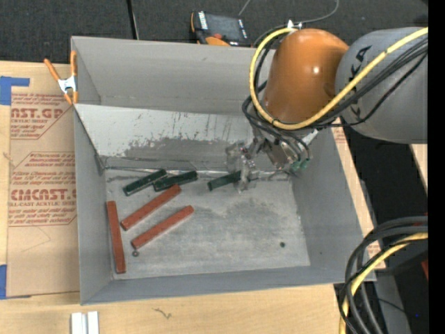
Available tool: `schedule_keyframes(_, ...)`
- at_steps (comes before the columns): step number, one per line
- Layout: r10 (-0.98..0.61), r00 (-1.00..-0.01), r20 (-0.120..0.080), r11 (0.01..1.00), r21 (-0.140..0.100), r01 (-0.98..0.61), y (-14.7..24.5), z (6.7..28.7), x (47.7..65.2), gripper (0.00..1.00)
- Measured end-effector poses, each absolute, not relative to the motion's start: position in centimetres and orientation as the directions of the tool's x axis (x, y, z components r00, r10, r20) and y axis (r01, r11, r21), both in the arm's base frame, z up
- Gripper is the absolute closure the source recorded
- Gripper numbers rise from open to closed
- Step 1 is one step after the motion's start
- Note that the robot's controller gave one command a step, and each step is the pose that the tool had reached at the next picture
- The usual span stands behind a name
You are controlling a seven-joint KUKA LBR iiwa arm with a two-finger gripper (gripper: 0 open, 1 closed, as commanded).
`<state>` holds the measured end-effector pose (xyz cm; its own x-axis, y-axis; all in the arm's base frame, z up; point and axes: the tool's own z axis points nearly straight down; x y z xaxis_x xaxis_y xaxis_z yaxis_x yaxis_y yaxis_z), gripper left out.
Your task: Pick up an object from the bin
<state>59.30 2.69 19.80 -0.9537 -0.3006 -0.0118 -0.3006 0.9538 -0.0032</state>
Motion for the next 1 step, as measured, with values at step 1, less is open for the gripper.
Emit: schedule_keyframes(1,-0.396,-0.918,-0.009,0.918,-0.001,-0.396,6.81,26.01,57.01,1.00)
